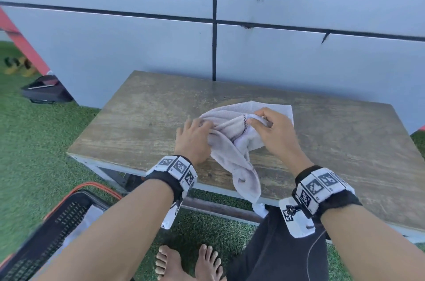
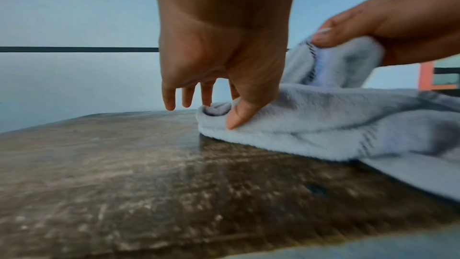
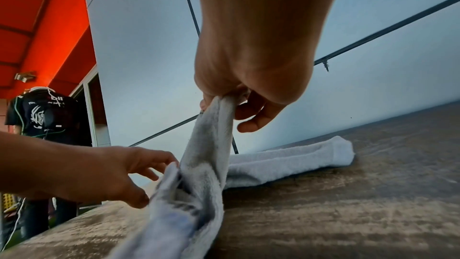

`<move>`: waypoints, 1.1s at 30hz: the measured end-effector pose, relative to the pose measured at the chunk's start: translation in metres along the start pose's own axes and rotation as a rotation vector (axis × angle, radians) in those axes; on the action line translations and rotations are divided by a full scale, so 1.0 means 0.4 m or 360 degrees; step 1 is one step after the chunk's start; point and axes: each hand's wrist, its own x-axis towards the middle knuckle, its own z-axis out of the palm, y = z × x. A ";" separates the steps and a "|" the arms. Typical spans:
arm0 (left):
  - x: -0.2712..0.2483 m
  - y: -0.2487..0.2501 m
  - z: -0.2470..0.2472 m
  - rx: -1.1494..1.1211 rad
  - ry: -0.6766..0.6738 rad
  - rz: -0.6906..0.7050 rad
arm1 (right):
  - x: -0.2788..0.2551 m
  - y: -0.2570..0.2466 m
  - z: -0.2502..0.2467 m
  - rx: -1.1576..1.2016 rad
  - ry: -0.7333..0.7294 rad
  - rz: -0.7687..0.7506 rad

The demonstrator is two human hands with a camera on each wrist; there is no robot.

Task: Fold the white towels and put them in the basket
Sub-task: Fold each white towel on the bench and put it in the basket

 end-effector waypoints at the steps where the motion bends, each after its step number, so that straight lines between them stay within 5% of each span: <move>1: 0.006 -0.012 -0.012 0.0027 0.0014 -0.0061 | -0.003 -0.002 -0.002 0.0003 0.0029 0.0006; 4: 0.023 -0.020 -0.051 0.0005 0.0095 -0.0121 | -0.009 -0.015 -0.001 0.0050 0.0048 0.0012; 8: 0.025 0.057 -0.085 -0.0674 -0.0022 0.0475 | 0.000 -0.069 0.015 0.0230 -0.0063 -0.0053; 10: 0.023 0.105 -0.102 -0.0875 0.0011 0.0554 | 0.008 -0.098 0.024 0.0333 -0.0081 -0.0123; 14: 0.045 0.122 -0.154 -0.1114 0.0360 0.0408 | 0.020 -0.116 0.025 0.0390 0.0088 -0.0142; 20: 0.041 0.091 -0.234 -0.1240 0.0499 0.0404 | 0.014 -0.100 0.029 0.0135 -0.0435 0.0115; 23: 0.048 0.069 -0.287 -0.1274 0.0672 0.0288 | 0.031 -0.094 0.033 0.0014 -0.0494 0.0137; 29: 0.073 -0.005 -0.379 -0.1365 0.1096 0.0044 | 0.107 -0.137 0.001 -0.0533 -0.0038 -0.0168; 33: 0.063 -0.067 -0.372 -0.1259 0.1168 -0.0179 | 0.128 -0.161 -0.020 -0.0416 0.0250 -0.0266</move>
